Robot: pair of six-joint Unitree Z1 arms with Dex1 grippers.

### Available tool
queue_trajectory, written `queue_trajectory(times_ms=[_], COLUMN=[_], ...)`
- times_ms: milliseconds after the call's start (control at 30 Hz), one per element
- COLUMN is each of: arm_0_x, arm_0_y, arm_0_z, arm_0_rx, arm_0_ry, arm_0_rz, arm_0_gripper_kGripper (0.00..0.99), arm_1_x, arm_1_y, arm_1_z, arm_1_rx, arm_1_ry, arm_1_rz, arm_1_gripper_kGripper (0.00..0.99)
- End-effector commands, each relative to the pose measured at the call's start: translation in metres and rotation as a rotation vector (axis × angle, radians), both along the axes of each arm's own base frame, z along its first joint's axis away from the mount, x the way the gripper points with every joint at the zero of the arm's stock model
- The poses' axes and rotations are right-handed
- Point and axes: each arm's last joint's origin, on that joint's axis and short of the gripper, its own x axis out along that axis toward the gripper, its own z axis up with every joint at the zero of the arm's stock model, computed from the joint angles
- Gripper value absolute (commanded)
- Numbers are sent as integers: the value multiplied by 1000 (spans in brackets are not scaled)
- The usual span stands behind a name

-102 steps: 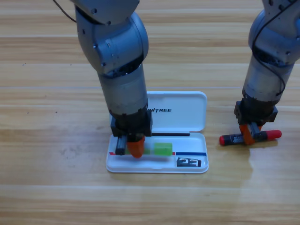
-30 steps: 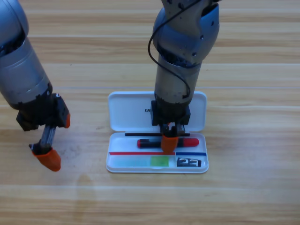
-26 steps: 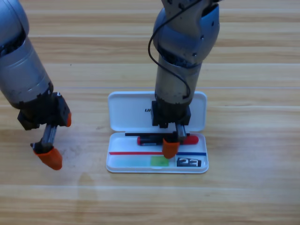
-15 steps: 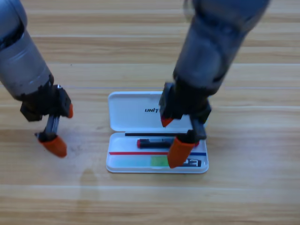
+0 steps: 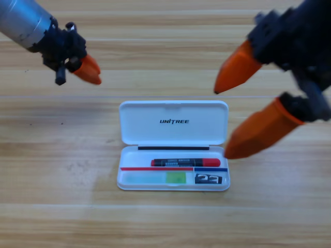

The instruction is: Clean up eraser and pencils

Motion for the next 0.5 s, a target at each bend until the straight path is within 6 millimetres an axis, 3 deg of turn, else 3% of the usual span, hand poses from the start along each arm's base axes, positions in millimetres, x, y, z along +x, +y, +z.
queue_trajectory(times_ms=[33,267,333,500], arm_0_x=[46,96,107,111], arm_0_y=[29,16,3,-30], arm_0_z=[-43,-106,-121,-141], arm_0_rx=[-150,-242,-243,-215], arm_0_ry=[100,347,417,512], arm_0_rz=[41,-3,-36,-109], arm_0_gripper_kGripper=[0,0,0,0], arm_1_x=[-14,-14,-14,-14], arm_1_y=[-9,-12,-14,-16], arm_1_z=[2,4,6,7], arm_1_rx=[24,28,32,35], arm_1_ry=[24,22,20,17], arm_1_rz=[19,5,1,-3], arm_1_gripper_kGripper=[990,990,990,990])
